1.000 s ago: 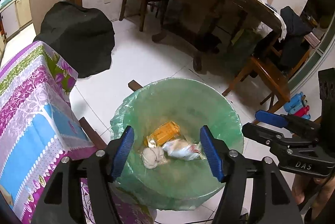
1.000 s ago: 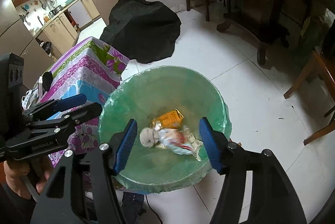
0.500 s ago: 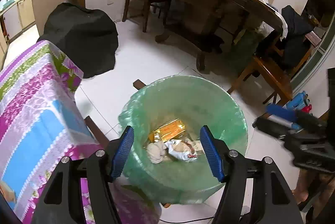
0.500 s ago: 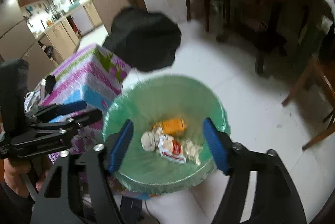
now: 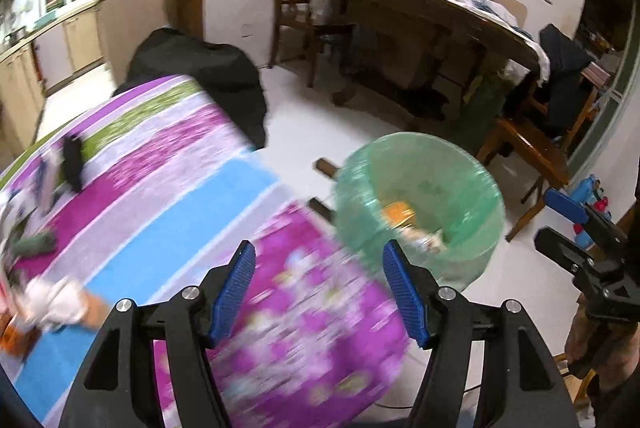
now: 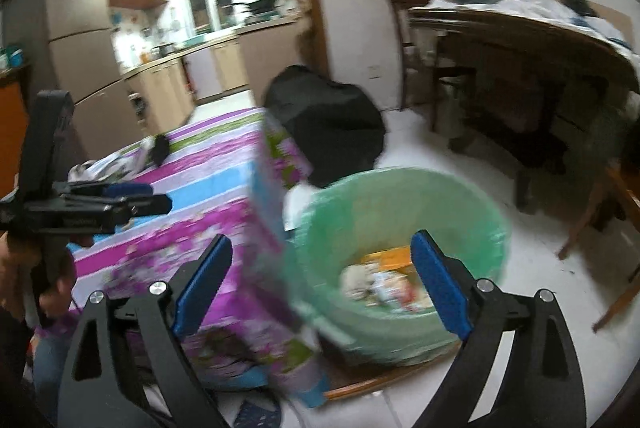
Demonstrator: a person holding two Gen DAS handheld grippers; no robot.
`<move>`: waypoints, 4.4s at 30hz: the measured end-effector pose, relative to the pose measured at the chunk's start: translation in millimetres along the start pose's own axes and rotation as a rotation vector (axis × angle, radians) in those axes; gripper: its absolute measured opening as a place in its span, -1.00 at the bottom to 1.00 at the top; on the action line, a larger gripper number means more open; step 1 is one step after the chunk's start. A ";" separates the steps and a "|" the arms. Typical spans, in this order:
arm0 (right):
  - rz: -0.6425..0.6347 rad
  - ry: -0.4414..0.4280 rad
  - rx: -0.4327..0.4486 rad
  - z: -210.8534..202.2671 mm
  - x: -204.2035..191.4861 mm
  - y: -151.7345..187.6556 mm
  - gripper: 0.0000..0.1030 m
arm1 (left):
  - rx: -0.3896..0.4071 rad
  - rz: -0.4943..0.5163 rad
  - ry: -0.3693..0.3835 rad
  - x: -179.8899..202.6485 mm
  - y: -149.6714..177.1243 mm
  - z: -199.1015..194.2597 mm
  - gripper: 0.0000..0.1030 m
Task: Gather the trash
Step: 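Move both tools back over the table toward the remaining trash, then close the left tool on the orange tube while the right tool grasps the blue medicine box, then carry the orange tube and blue box with both tools over the green bin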
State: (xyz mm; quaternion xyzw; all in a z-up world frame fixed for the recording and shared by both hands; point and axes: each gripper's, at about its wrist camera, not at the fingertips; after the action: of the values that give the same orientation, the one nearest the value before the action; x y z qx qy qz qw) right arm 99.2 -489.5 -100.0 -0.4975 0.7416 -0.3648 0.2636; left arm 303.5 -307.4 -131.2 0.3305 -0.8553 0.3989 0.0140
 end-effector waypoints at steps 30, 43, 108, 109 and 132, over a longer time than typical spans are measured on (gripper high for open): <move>-0.303 -0.301 -0.109 18.8 -188.8 16.1 0.70 | -0.025 -0.125 -0.225 -256.2 118.5 -165.8 -0.29; -0.397 -0.417 -0.151 47.3 -245.0 4.8 0.70 | -0.025 -0.075 -0.240 -255.7 106.2 -143.5 -0.33; -0.545 -0.197 -0.249 242.9 -443.9 -139.9 0.20 | 0.150 -0.363 -0.054 -232.1 168.1 -184.5 -0.76; -0.572 -0.186 -0.240 242.2 -448.7 -135.9 0.20 | 0.153 -0.371 -0.047 -233.5 168.3 -184.9 -0.76; -0.480 -0.284 -0.016 129.1 -390.3 -143.5 -0.60 | 0.235 -0.365 -0.094 -206.9 164.6 -212.3 -0.76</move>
State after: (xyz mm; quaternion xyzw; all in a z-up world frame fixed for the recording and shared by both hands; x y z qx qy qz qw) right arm 417.7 -196.8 -50.6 -0.7072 0.5610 -0.3373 0.2670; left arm 319.4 30.3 -156.9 0.4975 -0.7286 0.4706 0.0077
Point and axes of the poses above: each gripper's, at about its wrist camera, not at the fingertips, and z roughly the way its jaws point, x to its right, y to its underside, and after that the axes turned 13 degrees about y, right-handed
